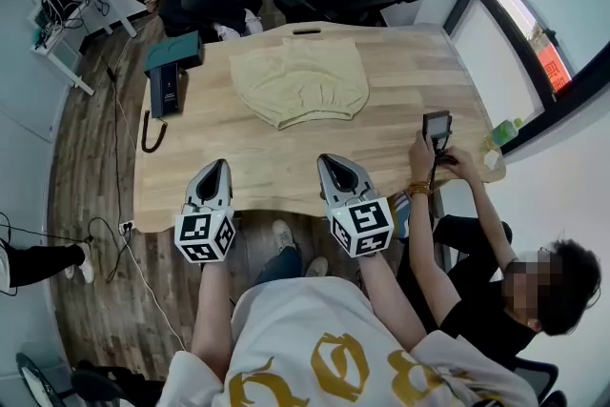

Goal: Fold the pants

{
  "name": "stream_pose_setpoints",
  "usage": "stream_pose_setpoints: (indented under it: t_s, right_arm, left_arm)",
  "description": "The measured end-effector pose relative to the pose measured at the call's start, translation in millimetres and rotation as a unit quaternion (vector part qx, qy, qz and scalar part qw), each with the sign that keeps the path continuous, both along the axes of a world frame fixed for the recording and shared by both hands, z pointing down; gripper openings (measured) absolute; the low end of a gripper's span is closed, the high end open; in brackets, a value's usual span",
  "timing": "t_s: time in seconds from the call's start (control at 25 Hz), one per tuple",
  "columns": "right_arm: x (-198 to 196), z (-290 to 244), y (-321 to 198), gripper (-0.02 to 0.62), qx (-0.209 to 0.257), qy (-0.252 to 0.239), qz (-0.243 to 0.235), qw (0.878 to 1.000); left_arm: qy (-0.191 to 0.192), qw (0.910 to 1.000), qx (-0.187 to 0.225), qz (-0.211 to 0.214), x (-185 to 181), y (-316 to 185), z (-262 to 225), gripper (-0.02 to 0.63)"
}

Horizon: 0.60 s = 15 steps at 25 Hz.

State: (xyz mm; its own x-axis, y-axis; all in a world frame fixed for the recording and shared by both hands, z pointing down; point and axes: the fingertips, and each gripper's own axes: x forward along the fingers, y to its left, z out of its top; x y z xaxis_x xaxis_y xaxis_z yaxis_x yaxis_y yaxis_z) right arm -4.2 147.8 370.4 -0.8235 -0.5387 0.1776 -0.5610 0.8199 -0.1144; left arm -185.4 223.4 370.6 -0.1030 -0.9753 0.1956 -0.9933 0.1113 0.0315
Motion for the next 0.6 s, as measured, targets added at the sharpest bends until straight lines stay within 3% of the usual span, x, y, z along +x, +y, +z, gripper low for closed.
stream_pose_setpoints:
  t_s: [0.28, 0.44, 0.6]
  right_arm:
    - [-11, 0, -16, 0.006, -0.021, -0.034, -0.018, 0.999]
    - [-22, 4, -37, 0.006, -0.021, -0.026, -0.016, 0.999]
    - [-46, 5, -57, 0.006, -0.043, -0.053, -0.034, 0.997]
  left_arm:
    - [0.017, 0.9994, -0.021, -0.020, -31, -9, 13, 0.007]
    - [0.026, 0.9992, -0.023, -0.018, -47, -32, 19, 0.007]
    - [0.035, 0.9991, -0.023, -0.002, -62, -70, 21, 0.006]
